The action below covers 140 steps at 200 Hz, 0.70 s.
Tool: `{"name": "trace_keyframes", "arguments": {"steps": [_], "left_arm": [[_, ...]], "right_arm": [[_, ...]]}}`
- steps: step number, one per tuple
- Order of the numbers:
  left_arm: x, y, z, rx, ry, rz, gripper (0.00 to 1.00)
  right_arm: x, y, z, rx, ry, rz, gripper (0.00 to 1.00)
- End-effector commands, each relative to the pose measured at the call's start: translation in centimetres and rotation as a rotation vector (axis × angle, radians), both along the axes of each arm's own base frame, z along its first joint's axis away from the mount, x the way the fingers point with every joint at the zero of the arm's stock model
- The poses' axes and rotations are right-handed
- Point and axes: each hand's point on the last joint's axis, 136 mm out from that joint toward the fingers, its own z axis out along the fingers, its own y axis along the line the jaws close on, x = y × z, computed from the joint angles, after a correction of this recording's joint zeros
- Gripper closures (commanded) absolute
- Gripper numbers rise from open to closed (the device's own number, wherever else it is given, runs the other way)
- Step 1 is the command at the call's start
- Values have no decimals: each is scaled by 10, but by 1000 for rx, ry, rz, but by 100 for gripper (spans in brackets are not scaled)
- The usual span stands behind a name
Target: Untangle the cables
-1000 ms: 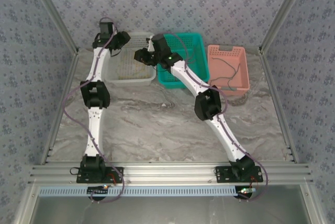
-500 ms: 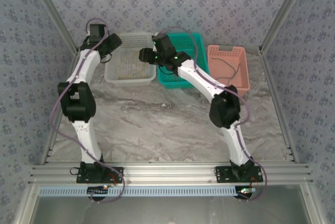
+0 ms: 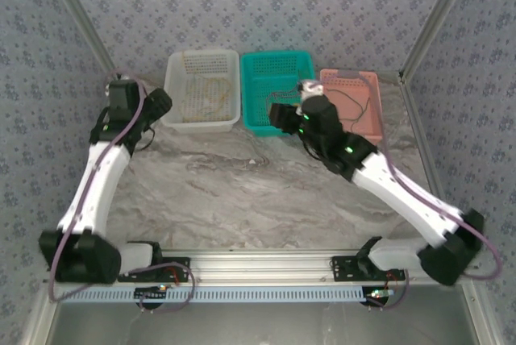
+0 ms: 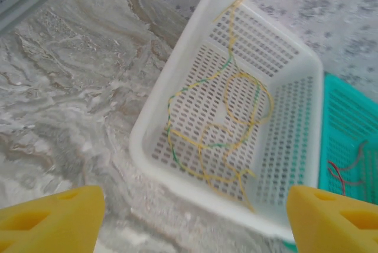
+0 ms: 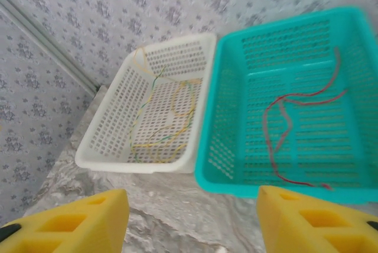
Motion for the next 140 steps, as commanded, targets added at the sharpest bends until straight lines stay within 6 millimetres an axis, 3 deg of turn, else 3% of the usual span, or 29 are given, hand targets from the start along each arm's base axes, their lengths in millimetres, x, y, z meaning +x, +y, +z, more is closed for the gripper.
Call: {"name": "trace_keyframes", "arguments": {"steps": [1,33,38,42,58,66,85,108,129,140], "left_arm": [[-53,-10,-2,38,31,-117,19],[-130,-45,14,-37,-8,-353,16],[-141,-49,17,-55,-15,-377,16],[-148,-52,20,-73,-22,-394,16],[-172,-66,32,-134,-63,-470,13],[-181,-69,34,-147,-69,-485,1],[-192,-68,35,-144,-69,-491,1],[-191,-57,30,-113,-84,-429,1],[-180,-13,5,-84,-22,-130,1],[-175,6,-13,-57,15,-10,1]], "right_arm": [[-40,-32,-6,-95,-37,54,36],[-107,-49,-11,-92,-49,266,27],[-114,-55,-11,-88,-51,266,9],[-118,-59,-14,-90,-41,260,2],[-129,-76,-21,-85,-18,219,1],[-130,-89,-27,-93,3,163,1],[-125,-122,-39,-129,35,-8,1],[-123,-169,-56,-197,70,-254,1],[-123,-213,-70,-248,87,-516,1],[-129,-245,-81,-270,94,-726,1]]}}
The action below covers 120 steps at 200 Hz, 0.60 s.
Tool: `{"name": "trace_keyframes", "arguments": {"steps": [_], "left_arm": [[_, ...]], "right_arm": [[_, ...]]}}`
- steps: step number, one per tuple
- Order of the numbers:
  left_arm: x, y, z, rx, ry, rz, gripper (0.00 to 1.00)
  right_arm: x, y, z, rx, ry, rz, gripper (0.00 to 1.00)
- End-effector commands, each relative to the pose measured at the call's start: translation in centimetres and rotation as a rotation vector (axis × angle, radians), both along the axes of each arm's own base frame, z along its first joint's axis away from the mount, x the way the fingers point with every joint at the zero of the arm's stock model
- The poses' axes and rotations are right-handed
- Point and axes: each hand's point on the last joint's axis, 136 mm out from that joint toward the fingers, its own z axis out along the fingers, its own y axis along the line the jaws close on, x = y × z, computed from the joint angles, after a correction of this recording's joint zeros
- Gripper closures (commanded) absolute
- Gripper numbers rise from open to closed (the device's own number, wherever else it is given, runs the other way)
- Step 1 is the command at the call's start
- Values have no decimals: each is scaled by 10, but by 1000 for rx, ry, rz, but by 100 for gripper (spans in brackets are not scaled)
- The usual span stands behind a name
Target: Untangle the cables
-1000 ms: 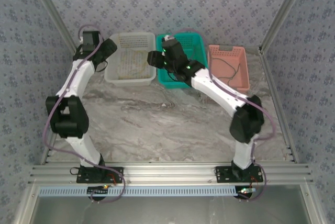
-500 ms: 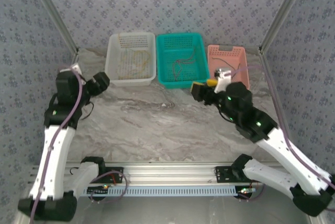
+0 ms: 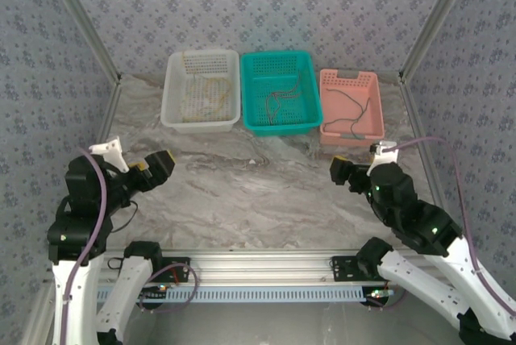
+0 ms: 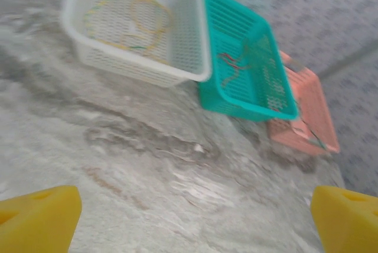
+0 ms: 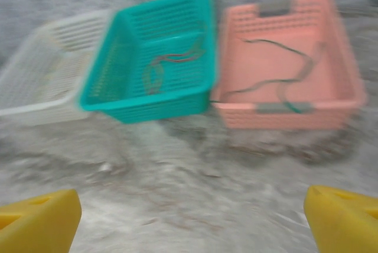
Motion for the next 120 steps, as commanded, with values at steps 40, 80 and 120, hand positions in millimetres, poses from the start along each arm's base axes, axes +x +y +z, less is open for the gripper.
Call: {"name": "trace_keyframes", "arguments": {"steps": [40,80,120], "left_arm": [[45,87,-85,262,-90,462,1],[91,99,-131,527,-140,439,1],[131,97,-183,628,-105,382,1]], "right_arm": [[45,-58,-80,-283,-92,-330,1],[70,-93,-114,-332,-80,-383,1],[92,-114,-151,-320,-48,-400,1]]}}
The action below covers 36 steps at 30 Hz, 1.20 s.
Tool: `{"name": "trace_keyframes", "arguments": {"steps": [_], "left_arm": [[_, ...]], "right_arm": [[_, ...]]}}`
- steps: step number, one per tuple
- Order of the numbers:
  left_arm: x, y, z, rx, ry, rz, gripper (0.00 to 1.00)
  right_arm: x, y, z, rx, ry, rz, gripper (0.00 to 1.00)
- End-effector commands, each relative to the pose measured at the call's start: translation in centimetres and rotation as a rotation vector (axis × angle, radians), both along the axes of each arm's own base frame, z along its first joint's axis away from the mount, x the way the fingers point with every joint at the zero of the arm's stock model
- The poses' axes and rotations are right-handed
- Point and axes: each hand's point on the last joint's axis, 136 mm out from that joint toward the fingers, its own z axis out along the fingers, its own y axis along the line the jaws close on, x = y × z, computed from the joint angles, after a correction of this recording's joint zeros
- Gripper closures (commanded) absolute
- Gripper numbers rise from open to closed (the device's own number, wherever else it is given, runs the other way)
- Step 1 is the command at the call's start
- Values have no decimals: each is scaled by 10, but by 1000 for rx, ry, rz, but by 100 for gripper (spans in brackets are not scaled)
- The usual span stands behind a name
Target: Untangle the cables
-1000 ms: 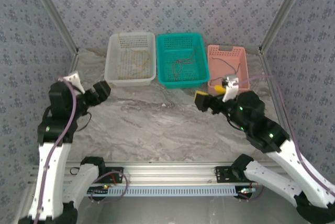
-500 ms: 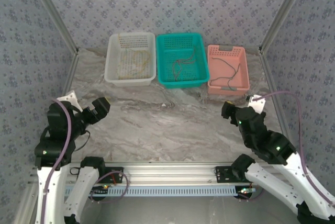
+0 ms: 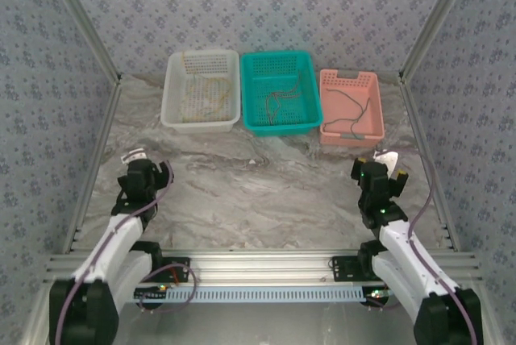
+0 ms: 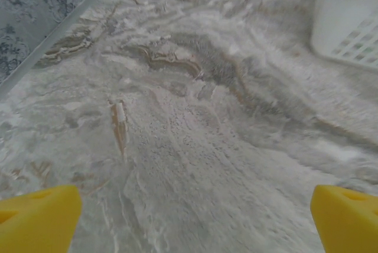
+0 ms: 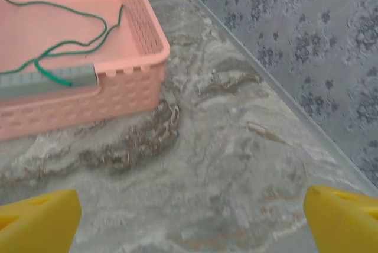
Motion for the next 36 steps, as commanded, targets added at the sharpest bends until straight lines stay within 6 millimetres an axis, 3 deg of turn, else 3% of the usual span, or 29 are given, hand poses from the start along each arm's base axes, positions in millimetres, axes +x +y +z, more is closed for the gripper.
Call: {"name": "trace_keyframes", "arguments": {"steps": [1,7,13,16,21,24,36], "left_arm": [[38,4,26,103,-180,-18,1],[68,2,25,65,-239,-64,1],[92,0,19,88,-243,-126,1],[95,6,0,67,-296,-118,1],[107,1,-2,64,-226,-143,1],[106,0,-3,67,-216,-146,1],[106,-1,-4,71,-211,-148,1]], "right_arm": [[23,0,0,7,-89,61,1],[47,-10,-2,22,-174,84,1],[75,3,-8,51,-224,192,1],[86,15,-29,38,-193,253,1],[100,30,-35,31,-134,343,1],[111,17,-40,41,-60,256,1],[111,18,-39,32,-57,258,1]]}}
